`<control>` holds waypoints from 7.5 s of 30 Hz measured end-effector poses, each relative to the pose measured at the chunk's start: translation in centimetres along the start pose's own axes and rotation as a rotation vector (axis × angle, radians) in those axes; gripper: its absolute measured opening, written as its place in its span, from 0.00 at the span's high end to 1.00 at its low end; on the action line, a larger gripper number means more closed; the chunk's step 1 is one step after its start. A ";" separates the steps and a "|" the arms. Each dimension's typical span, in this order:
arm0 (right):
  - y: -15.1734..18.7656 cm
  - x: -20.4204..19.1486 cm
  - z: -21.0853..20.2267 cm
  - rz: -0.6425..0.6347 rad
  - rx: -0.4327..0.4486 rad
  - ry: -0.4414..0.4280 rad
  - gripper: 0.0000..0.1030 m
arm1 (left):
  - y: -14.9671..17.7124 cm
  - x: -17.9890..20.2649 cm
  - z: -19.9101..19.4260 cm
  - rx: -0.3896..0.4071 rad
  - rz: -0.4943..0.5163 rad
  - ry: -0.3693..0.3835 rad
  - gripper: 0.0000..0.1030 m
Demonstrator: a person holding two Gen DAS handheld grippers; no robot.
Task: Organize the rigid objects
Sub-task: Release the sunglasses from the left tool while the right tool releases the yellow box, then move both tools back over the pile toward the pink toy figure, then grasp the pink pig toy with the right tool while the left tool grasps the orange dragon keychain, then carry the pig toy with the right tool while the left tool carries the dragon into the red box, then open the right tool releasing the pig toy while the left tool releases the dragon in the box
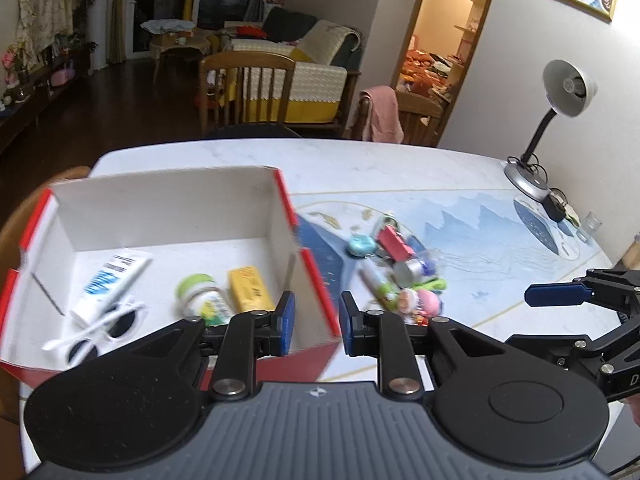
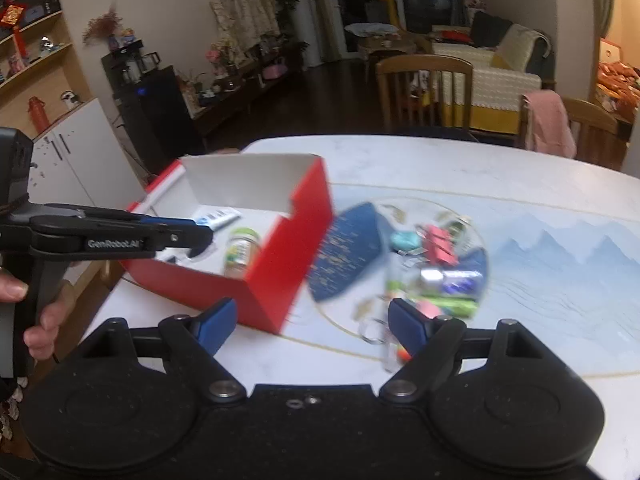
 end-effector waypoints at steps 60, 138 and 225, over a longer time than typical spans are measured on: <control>0.6 11.9 13.0 0.081 -0.289 -0.065 0.30 | 5.4 16.2 16.7 -0.041 0.417 -0.054 0.03; -5.5 -4.1 2.4 0.040 -0.004 -0.106 0.59 | -2.6 -6.3 -3.0 0.145 0.090 -0.148 0.48; -6.4 -13.7 10.7 -0.072 -0.126 -0.083 0.34 | -3.1 -14.6 -0.3 -0.057 0.052 -0.147 0.35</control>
Point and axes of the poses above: each gripper's, at about its wrist camera, not at the fingertips, and z roughly the way its jaws point, x to its right, y to its underside, the point moved 9 cm from there along z, roughly the way its jaws point, and after that the axes turned 10 degrees about -x, right-handed, at the moved point
